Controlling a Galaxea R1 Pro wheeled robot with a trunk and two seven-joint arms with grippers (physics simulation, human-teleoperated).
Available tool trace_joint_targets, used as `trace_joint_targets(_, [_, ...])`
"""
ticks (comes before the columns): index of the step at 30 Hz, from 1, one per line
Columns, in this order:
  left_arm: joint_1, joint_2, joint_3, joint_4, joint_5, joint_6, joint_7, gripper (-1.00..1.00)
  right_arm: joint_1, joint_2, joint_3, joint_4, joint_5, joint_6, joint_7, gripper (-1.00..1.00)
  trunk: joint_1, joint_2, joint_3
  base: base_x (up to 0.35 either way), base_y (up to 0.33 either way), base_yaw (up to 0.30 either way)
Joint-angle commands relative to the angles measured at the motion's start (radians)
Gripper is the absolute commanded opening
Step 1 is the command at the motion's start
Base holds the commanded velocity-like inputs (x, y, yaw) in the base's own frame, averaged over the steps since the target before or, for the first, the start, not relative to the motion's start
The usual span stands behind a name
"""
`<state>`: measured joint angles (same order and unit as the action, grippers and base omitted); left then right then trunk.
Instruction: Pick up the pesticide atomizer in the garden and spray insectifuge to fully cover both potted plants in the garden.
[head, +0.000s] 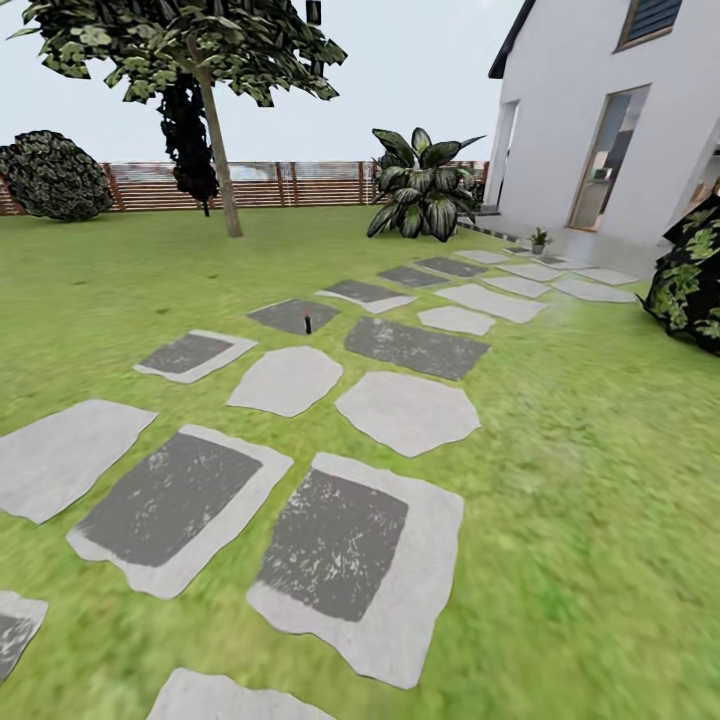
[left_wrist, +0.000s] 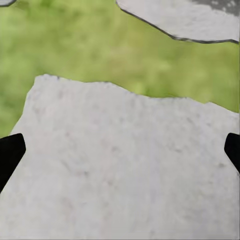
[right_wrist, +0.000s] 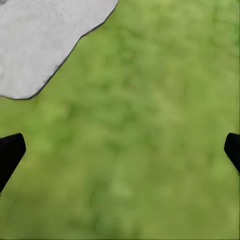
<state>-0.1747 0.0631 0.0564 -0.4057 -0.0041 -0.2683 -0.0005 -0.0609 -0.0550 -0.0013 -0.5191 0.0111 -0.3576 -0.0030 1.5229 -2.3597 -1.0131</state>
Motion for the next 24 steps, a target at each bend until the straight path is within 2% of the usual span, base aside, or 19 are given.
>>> trace_joint_targets(1, [0.000, 0.000, 0.002, 0.001, -0.001, -0.003, 0.000, 1.00, 0.000, 0.000, 0.000, 0.001, 0.001, -0.003, 0.000, 1.00, 0.000, 0.000, -0.001, 0.339, 0.000, 0.000])
trace_joint_targets(24, [0.000, 0.001, 0.000, 0.001, -0.001, -0.003, -0.001, 1.00, 0.000, 0.001, 0.004, -0.002, 0.000, -0.003, 0.001, 1.00, 0.000, 0.000, -0.001, 0.339, 0.000, 0.000])
